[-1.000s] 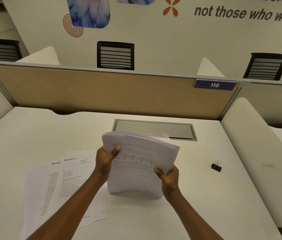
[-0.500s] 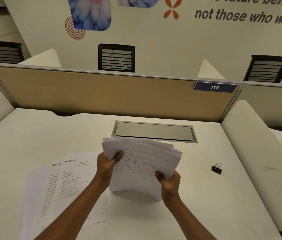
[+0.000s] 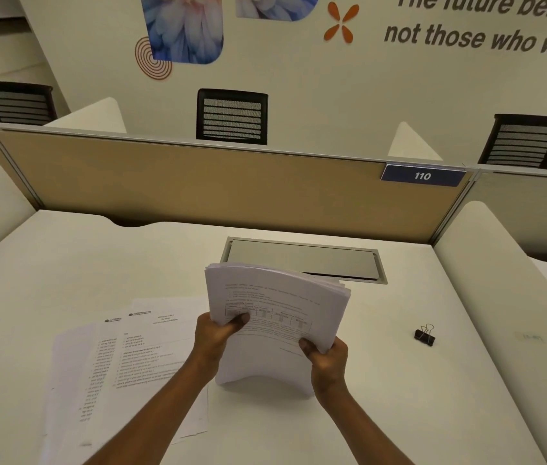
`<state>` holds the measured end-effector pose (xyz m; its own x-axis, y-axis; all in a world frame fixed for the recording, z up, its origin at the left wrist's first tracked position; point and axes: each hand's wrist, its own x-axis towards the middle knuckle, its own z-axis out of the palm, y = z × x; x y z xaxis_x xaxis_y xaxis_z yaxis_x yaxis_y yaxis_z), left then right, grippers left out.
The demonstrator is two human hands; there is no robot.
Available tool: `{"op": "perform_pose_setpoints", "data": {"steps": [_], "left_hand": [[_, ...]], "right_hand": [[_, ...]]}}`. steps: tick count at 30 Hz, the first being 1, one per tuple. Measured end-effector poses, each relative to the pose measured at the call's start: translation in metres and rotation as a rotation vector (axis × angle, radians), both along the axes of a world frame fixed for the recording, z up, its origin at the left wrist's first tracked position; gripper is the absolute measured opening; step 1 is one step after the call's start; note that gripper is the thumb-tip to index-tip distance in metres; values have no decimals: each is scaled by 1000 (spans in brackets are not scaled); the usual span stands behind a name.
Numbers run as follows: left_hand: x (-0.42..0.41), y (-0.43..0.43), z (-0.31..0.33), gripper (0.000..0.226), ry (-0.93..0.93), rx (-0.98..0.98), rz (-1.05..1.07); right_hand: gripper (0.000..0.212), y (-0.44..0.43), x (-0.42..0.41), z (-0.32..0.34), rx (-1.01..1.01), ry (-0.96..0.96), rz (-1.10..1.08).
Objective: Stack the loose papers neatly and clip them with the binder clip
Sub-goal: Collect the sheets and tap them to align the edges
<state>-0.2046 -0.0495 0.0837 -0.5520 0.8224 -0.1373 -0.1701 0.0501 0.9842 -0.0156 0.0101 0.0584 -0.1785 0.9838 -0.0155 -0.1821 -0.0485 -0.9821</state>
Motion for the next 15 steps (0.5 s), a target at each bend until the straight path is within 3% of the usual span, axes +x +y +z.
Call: {"op": "perform_pose_setpoints", "data": {"steps": [8, 11, 15], "left_hand": [[7, -2, 1, 56, 39, -10, 25], [5, 1, 15, 76, 41, 70, 68], [5, 13, 53, 74, 178, 190, 171]], "right_hand": [[26, -2, 9, -12, 13, -45, 7], [26, -1, 9, -11, 5, -53, 23], [27, 1, 11, -12, 3, -52, 23]]}}
